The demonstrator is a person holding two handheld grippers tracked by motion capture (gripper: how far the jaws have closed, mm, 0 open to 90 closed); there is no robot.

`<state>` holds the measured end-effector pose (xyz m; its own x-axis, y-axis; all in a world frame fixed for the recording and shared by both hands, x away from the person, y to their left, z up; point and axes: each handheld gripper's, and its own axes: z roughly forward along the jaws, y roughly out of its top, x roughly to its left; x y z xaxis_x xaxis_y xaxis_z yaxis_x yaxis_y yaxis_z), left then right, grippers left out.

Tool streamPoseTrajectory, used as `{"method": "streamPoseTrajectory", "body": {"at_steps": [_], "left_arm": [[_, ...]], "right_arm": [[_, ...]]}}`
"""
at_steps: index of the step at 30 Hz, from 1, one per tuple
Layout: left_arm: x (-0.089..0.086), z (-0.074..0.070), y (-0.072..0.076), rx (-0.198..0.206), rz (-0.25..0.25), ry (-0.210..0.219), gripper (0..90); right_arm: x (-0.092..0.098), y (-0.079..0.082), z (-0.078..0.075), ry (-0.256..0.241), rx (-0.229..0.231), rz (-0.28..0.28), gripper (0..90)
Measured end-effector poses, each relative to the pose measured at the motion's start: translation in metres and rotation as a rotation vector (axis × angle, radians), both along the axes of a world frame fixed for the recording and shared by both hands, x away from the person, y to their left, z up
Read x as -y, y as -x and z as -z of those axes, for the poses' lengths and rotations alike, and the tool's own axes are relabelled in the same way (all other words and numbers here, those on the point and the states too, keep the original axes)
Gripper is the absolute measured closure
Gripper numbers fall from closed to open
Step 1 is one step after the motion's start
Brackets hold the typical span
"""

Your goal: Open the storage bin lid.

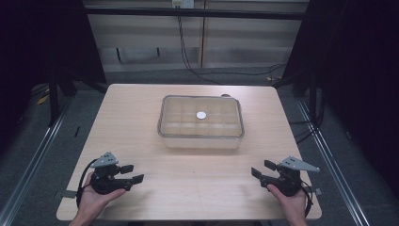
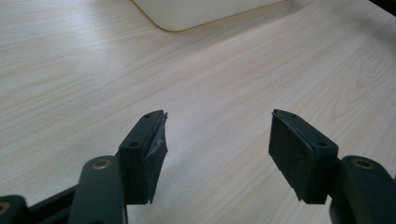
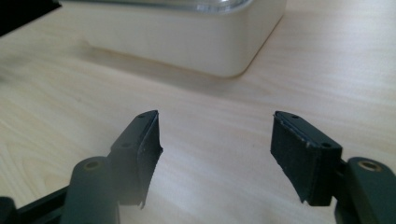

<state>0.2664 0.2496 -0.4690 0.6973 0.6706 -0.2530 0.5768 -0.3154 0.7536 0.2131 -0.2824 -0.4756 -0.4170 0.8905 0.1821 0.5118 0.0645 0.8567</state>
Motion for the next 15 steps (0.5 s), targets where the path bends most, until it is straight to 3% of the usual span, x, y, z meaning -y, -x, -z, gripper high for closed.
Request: {"method": "streamPoseTrajectory", "body": {"at_steps": [2,5,8,11,14,15], "left_arm": [[0.0,0.0,-0.002,-0.002,0.003,-0.003,34.1],[0.002,0.002,-0.005,-0.009,0.022,-0.016,31.5],[0.006,0.002,-0.006,-0.01,0.034,-0.04,31.6],[0.01,0.0,-0.004,-0.008,0.056,-0.029,35.0],[0.012,-0.002,-0.002,-0.026,0.042,0.037,38.1],[0.012,-0.004,-0.002,-0.022,0.041,0.04,39.4]], "right_arm": [[-0.001,-0.001,0.0,0.004,-0.005,0.017,31.7],[-0.003,-0.003,0.003,0.005,-0.034,-0.014,31.9],[-0.006,-0.003,0.002,-0.004,-0.027,-0.026,34.2],[-0.008,0.0,0.0,-0.01,-0.021,-0.039,35.2],[-0.009,0.003,-0.003,-0.022,-0.012,-0.054,34.7],[-0.01,0.004,-0.006,-0.016,-0.005,-0.054,33.1]]}}
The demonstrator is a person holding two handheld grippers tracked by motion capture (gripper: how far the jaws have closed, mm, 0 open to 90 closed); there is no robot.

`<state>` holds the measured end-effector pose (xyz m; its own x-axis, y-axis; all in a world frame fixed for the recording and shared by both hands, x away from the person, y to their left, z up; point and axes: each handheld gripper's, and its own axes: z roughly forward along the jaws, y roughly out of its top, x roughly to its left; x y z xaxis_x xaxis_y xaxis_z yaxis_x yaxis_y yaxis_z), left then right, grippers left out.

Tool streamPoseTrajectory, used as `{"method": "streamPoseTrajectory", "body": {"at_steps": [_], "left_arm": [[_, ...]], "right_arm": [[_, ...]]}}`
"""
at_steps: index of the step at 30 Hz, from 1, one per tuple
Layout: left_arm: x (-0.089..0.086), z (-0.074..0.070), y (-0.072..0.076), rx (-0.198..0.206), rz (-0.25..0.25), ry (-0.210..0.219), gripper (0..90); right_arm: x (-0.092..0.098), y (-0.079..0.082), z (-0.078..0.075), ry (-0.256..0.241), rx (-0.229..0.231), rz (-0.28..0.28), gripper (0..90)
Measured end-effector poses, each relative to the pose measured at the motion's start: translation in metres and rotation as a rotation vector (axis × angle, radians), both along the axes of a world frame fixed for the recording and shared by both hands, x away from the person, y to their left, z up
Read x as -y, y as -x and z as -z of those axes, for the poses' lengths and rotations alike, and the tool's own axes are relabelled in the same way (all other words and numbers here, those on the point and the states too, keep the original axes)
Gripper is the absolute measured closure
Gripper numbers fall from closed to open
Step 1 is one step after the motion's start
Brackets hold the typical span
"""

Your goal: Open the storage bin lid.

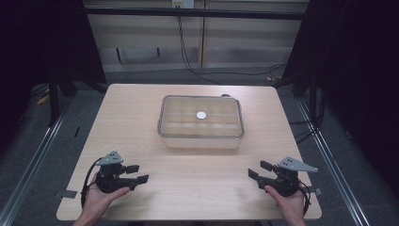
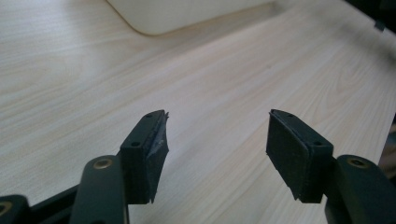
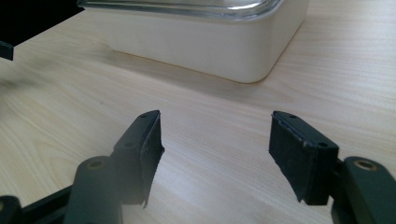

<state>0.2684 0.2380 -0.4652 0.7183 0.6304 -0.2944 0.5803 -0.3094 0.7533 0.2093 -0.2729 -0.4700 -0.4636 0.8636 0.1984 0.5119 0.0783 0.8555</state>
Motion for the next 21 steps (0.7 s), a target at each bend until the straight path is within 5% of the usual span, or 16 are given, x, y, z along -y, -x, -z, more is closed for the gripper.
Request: {"method": "streamPoseTrajectory", "body": {"at_steps": [3,8,14,21], "left_arm": [[0.001,-0.004,-0.002,0.011,-0.021,0.04,44.4],[0.004,-0.008,-0.007,0.022,0.053,0.057,51.9],[0.009,-0.016,-0.011,0.058,0.085,-0.009,58.2],[0.015,-0.029,-0.026,0.085,0.057,-0.004,46.1]], "right_arm": [[-0.001,0.001,-0.004,0.002,0.009,0.0,32.4],[0.0,-0.004,-0.006,-0.009,-0.005,-0.012,31.5],[-0.003,-0.009,-0.011,0.006,-0.027,-0.036,32.9],[-0.002,-0.018,-0.021,-0.013,-0.05,-0.06,33.0]]}}
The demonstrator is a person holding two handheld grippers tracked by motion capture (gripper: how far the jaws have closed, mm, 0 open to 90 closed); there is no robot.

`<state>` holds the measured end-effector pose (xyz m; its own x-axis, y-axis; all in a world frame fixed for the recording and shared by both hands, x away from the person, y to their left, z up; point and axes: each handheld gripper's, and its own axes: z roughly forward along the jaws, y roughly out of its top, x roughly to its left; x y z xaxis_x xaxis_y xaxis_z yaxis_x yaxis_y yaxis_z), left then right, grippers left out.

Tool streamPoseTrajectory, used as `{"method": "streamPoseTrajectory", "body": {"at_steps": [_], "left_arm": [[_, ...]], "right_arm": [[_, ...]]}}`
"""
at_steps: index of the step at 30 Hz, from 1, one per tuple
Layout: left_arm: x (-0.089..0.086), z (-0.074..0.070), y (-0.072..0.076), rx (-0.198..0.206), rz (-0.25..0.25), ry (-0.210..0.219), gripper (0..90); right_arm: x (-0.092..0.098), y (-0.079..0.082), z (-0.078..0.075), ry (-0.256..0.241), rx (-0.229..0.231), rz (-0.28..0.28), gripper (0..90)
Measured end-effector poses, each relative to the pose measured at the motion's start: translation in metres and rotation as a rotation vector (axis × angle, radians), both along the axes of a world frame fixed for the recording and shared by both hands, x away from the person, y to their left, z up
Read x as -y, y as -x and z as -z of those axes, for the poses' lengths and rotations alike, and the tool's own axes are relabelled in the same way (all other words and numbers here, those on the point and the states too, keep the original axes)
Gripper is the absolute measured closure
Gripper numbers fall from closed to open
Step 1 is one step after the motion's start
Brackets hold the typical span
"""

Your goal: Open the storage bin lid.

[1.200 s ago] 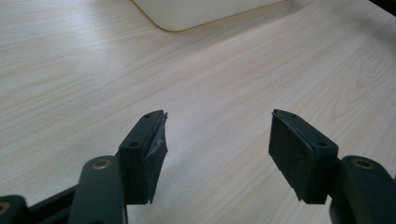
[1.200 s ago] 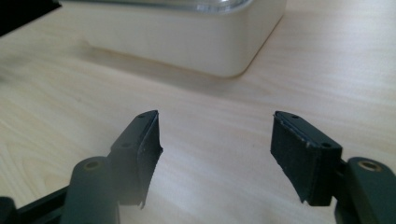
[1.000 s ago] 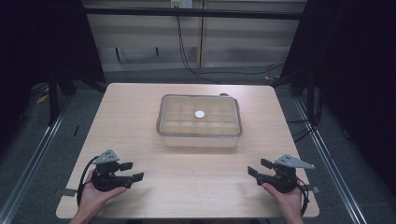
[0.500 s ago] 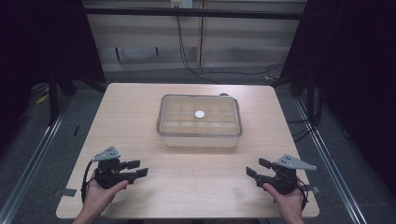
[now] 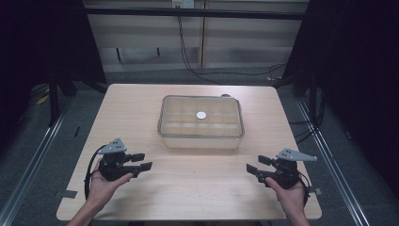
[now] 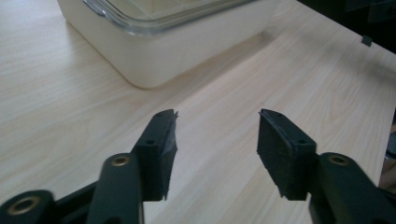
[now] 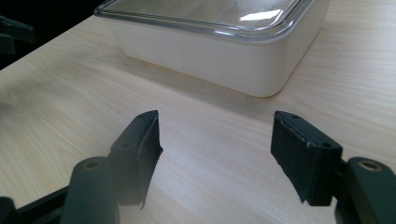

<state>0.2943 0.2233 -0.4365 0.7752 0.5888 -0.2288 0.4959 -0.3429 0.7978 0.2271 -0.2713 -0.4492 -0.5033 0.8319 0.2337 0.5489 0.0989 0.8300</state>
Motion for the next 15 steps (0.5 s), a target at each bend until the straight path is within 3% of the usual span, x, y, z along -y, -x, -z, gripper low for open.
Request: {"method": "streamPoseTrajectory", "body": {"at_steps": [9,15], "left_arm": [[0.013,-0.008,-0.017,0.016,-0.009,0.0,36.5],[0.017,-0.012,-0.026,0.024,-0.047,-0.003,30.3]], "right_arm": [[-0.003,-0.016,-0.01,0.003,0.005,-0.001,31.7],[-0.007,-0.027,-0.013,0.018,0.017,-0.001,30.4]]}}
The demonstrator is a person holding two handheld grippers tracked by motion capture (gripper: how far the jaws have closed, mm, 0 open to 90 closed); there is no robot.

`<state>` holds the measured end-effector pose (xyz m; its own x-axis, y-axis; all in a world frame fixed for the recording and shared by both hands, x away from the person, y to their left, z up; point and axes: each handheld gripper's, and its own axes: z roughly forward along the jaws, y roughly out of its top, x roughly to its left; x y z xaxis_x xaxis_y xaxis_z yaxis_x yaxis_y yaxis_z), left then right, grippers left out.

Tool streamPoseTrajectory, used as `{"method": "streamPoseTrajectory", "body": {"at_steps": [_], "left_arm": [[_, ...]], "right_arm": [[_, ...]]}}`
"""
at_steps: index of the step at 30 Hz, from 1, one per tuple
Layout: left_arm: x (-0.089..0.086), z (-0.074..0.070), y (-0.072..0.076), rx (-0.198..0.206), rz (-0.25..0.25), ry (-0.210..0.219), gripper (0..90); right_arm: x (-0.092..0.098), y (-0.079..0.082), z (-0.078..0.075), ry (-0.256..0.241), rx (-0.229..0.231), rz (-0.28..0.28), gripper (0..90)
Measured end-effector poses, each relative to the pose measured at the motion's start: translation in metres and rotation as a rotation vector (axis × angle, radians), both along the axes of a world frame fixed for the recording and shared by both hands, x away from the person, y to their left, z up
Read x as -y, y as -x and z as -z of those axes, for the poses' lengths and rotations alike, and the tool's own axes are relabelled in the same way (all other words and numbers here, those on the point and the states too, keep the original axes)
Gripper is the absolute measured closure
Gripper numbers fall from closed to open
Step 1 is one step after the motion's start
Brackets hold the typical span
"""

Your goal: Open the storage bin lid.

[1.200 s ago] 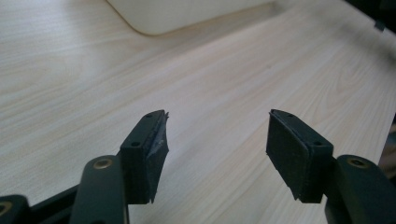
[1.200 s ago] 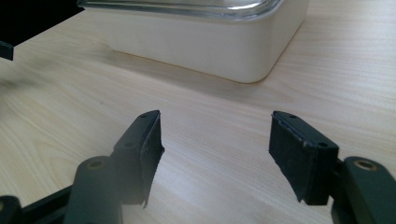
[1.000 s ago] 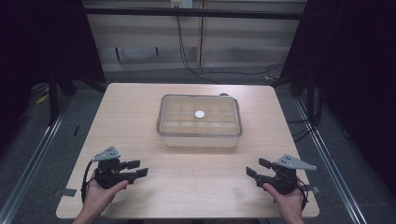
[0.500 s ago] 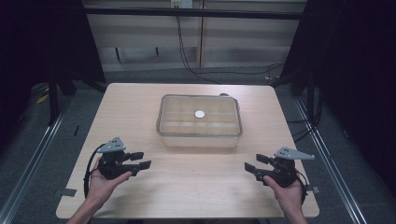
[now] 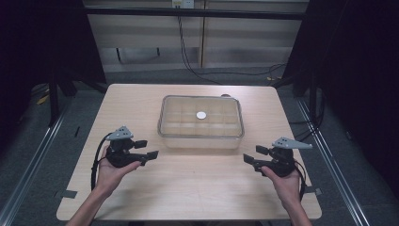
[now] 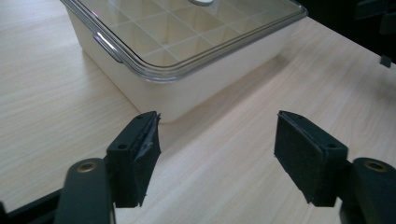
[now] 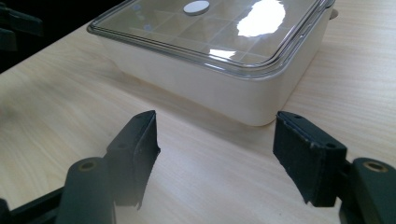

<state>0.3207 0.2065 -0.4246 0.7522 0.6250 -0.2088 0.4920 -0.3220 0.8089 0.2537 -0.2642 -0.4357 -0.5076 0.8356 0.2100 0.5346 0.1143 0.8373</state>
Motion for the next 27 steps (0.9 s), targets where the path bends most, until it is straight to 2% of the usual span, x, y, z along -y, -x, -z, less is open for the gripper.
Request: {"method": "streamPoseTrajectory", "body": {"at_steps": [4,9,12,16,19,27], "left_arm": [[0.0,-0.004,-0.005,0.015,-0.013,0.018,29.9],[0.003,-0.007,-0.014,0.025,-0.008,0.001,29.1],[0.004,-0.006,-0.019,0.01,-0.004,0.01,28.3],[0.006,-0.005,-0.026,0.006,-0.009,-0.009,28.3],[0.008,-0.006,-0.03,0.021,-0.011,-0.054,32.3],[0.007,-0.007,-0.039,0.001,-0.015,-0.025,30.6]], "right_arm": [[-0.001,-0.008,-0.002,-0.001,0.01,-0.005,29.3],[-0.003,-0.017,-0.003,-0.012,0.006,-0.008,29.3],[-0.006,-0.021,-0.002,-0.006,-0.009,-0.023,29.4],[-0.005,-0.026,-0.003,-0.003,-0.012,-0.016,29.4],[-0.004,-0.032,-0.005,-0.001,-0.013,-0.011,28.0],[-0.003,-0.052,-0.019,-0.003,-0.032,-0.029,25.8]]}}
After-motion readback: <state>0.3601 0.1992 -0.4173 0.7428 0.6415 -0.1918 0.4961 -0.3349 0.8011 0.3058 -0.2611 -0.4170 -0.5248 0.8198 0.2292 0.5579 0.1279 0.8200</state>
